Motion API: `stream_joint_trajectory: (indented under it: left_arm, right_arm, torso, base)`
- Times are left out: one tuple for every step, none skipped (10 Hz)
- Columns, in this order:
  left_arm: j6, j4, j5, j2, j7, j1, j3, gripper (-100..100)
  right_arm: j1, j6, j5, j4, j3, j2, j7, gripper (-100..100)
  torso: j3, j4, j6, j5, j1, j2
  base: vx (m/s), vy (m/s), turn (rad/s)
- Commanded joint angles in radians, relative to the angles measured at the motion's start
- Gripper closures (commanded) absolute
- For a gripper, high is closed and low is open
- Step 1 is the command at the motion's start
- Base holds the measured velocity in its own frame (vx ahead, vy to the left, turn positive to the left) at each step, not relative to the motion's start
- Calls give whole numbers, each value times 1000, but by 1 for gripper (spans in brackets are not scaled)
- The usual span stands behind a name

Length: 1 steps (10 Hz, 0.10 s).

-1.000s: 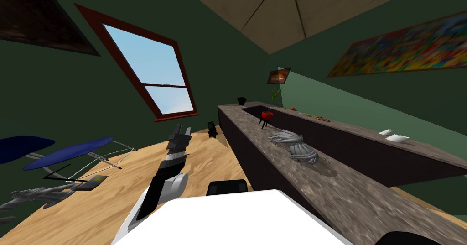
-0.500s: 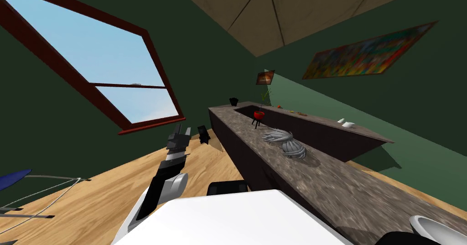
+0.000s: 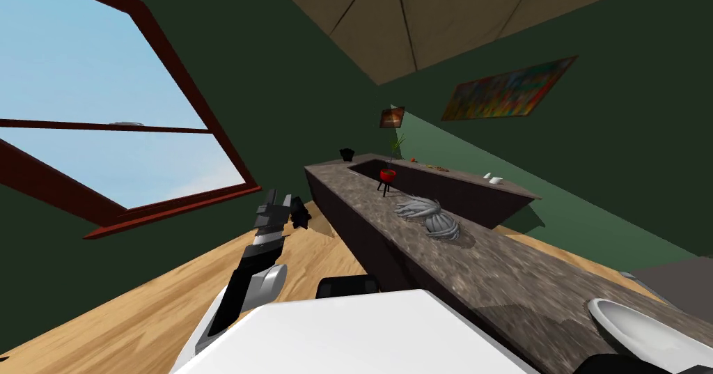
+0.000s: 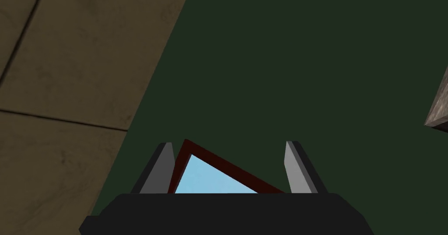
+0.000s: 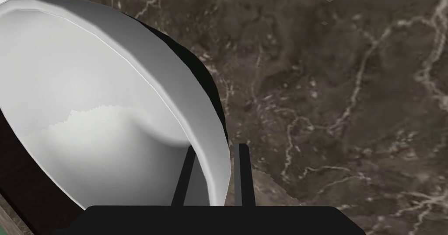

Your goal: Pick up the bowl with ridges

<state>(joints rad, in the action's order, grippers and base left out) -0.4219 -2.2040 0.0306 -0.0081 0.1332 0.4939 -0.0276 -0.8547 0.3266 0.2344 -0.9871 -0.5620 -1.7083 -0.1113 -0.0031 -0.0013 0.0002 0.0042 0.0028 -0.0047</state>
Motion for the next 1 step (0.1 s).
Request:
stream_joint_trajectory:
  left_arm:
    - [0,0,0,0,0,0,0,0]
  right_arm:
    - [0,0,0,0,0,0,0,0]
  torso:
    - [0,0,0,0,0,0]
  base:
    - [1,6,5]
